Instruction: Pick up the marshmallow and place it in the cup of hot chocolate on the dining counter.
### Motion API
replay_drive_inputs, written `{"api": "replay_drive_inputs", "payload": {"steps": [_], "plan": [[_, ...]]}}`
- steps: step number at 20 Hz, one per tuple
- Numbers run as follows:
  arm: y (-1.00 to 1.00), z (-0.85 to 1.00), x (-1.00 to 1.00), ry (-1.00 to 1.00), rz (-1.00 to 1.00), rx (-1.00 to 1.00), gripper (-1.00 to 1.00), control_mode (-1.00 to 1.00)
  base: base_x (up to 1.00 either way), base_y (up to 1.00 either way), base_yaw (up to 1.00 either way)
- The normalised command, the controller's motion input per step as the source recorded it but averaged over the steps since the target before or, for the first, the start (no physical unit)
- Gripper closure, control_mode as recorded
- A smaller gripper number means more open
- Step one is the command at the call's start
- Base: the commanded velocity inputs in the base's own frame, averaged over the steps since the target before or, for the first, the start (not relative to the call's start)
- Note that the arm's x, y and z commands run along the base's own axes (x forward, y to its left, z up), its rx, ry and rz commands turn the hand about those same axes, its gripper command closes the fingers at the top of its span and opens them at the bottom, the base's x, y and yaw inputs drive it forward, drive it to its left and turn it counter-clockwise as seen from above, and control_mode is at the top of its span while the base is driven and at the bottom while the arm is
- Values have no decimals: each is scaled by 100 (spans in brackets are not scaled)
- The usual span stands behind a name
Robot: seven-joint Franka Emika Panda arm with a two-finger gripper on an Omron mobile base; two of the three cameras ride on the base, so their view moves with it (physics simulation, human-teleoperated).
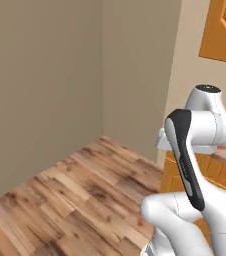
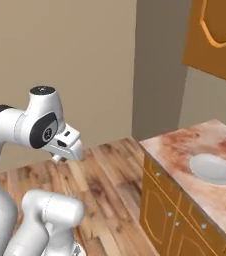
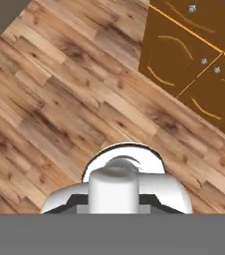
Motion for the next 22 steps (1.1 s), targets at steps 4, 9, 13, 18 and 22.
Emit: {"api": "replay_drive_inputs", "payload": {"steps": [4,9,13,18,22], "plan": [[0,0,0,0,0,0,100,100,-22,5,100],[0,0,0,0,0,0,100,100,-27,35,100],[0,0,0,0,0,0,100,100,-42,38,99],[0,0,0,0,0,0,100,100,-26,27,98],[0,0,0,0,0,0,100,100,1,0,84]]}}
